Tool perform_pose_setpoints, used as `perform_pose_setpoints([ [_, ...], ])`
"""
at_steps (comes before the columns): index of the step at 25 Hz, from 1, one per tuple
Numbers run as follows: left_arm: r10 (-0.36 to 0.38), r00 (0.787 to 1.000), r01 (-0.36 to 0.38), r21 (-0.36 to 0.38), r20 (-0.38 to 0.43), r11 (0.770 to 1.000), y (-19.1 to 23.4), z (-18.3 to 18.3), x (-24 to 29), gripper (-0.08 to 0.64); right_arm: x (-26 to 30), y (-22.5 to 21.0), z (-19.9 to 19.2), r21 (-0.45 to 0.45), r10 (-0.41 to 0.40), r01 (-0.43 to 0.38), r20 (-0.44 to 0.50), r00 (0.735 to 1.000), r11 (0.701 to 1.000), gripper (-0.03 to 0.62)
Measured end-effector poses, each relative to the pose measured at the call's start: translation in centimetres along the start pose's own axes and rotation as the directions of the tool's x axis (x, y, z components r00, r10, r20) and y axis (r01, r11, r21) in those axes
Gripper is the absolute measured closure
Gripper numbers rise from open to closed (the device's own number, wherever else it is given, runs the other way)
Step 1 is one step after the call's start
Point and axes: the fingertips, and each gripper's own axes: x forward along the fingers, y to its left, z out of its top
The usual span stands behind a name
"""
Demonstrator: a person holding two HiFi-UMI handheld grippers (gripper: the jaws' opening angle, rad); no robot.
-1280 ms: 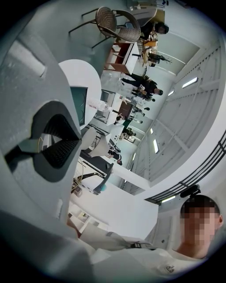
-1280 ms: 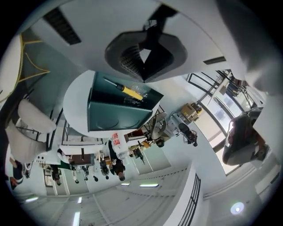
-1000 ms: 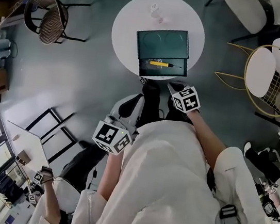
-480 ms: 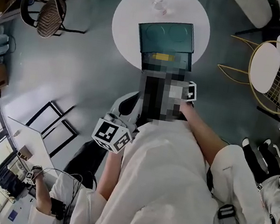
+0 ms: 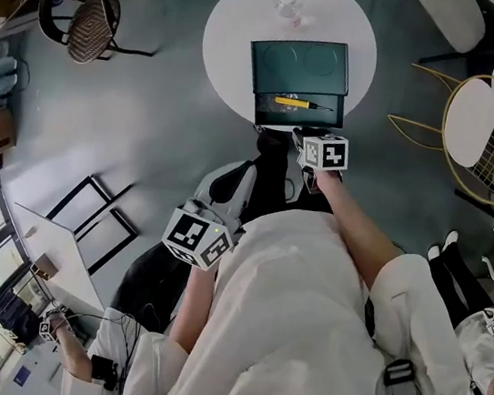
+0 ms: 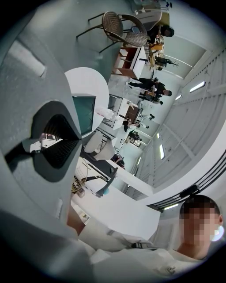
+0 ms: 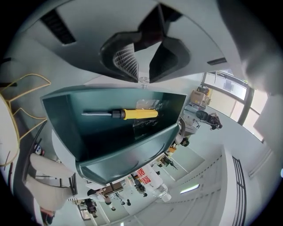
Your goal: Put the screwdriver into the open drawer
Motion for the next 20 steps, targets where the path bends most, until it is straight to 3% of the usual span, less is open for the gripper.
perform_pose_setpoints([
  [7, 0.000, 1.000, 0.000, -0.001, 0.006, 1.000, 0.2, 0.1, 0.1, 0.549, -0.2, 0.0, 0.4, -0.101, -0.038, 0.037, -0.002, 0.999, 0.994, 0.520],
  [20, -0.001, 1.000, 0.001, -0.007, 0.012, 1.000, -0.2, 0.1, 0.1, 0.549, 0.0, -0.2, 2.2, -0.112, -0.050, 0.050, 0.001, 0.999, 0.992, 0.520],
])
